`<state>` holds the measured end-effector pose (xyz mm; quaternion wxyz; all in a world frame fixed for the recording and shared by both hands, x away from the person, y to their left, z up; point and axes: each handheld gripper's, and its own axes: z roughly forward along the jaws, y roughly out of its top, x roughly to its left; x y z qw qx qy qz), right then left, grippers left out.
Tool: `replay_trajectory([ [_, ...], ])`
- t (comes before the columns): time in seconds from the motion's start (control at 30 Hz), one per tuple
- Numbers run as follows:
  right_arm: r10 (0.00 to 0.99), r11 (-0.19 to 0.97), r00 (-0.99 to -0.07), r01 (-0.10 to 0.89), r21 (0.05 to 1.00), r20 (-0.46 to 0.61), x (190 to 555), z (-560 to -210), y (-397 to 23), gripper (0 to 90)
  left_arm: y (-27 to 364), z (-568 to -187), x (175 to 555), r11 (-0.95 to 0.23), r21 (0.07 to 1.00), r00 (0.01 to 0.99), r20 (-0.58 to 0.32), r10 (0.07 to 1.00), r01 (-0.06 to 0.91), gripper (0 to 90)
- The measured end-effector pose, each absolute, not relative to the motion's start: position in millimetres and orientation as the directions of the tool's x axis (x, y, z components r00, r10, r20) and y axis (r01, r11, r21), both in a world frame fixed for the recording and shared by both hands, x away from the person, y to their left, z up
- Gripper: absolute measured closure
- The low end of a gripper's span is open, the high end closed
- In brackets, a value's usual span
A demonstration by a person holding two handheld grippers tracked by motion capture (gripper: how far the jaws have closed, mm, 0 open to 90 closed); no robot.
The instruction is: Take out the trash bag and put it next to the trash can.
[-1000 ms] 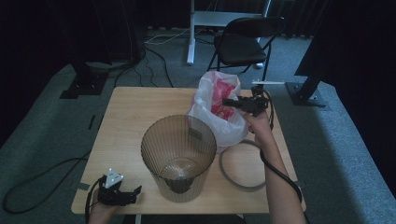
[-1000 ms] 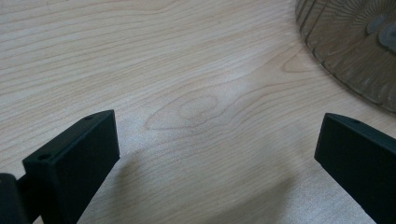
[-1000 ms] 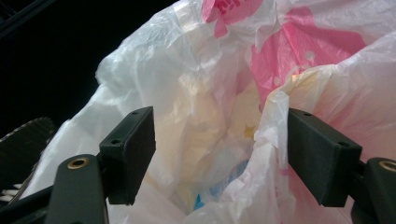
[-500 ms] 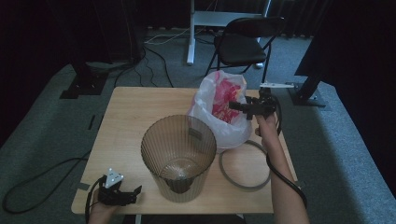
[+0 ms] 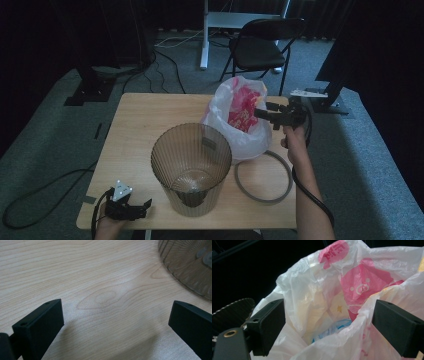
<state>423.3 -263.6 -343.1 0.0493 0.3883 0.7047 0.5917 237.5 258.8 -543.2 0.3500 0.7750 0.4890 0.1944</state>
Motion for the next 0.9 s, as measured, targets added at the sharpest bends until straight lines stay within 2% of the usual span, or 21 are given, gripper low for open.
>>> replay_trajectory([
  [0.4,0.607,-0.059,-0.7,0.433,0.9,0.377,393.8,-342.5,-290.8,10.9,259.1,-543.2,237.7,-0.274,0.732,0.447,-0.046,0.894,0.624,0.0],
  [0.9,0.657,-0.05,-0.675,0.405,0.913,0.336,364.4,-361.9,-305.7,11.0,259.6,-543.1,237.9,-0.271,0.732,0.446,-0.05,0.894,0.626,0.0],
])
